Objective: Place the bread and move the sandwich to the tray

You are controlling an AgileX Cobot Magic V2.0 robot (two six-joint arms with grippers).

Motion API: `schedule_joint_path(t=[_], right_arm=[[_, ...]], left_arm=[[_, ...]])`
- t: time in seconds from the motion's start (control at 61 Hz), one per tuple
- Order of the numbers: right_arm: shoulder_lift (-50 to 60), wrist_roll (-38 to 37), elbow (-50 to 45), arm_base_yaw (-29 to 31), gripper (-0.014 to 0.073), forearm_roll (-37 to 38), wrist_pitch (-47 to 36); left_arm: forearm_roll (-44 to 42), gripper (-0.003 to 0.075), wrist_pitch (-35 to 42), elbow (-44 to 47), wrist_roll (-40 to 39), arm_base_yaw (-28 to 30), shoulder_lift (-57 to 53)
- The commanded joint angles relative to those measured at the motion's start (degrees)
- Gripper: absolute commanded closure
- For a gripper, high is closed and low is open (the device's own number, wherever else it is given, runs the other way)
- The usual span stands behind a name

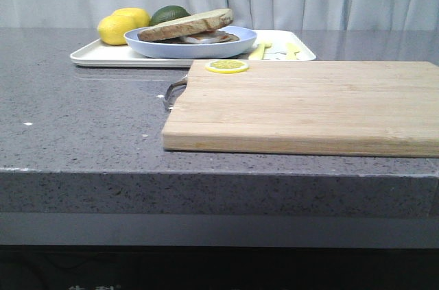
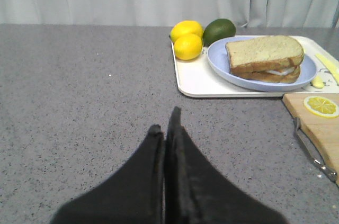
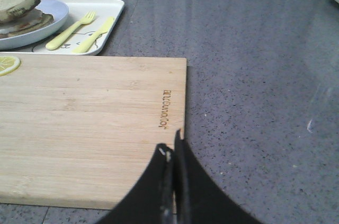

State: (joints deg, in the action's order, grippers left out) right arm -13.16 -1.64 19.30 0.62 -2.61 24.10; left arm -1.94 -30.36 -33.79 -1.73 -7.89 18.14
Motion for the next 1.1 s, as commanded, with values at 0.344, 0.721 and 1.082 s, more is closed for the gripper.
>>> schedule_joint_path(t=[0.344, 0.721, 1.082], right_arm=[[-0.4, -0.1, 1.6, 0.4, 0.0676, 0.1, -4.6], [-0.4, -0.1, 1.6, 0.4, 0.0676, 0.1, -4.6], [-0.4, -0.1, 1.6, 0.4, 0.0676, 0.1, -4.6]], left_arm=[[0.4, 0.0739, 5.5, -0.7, -0.5, 0.2, -2.3], [0.4, 0.0739, 5.5, -0.7, -0.5, 0.2, -2.3], [0.5, 0.0739, 8.5, 13.5, -0.5, 6.3, -15.3]])
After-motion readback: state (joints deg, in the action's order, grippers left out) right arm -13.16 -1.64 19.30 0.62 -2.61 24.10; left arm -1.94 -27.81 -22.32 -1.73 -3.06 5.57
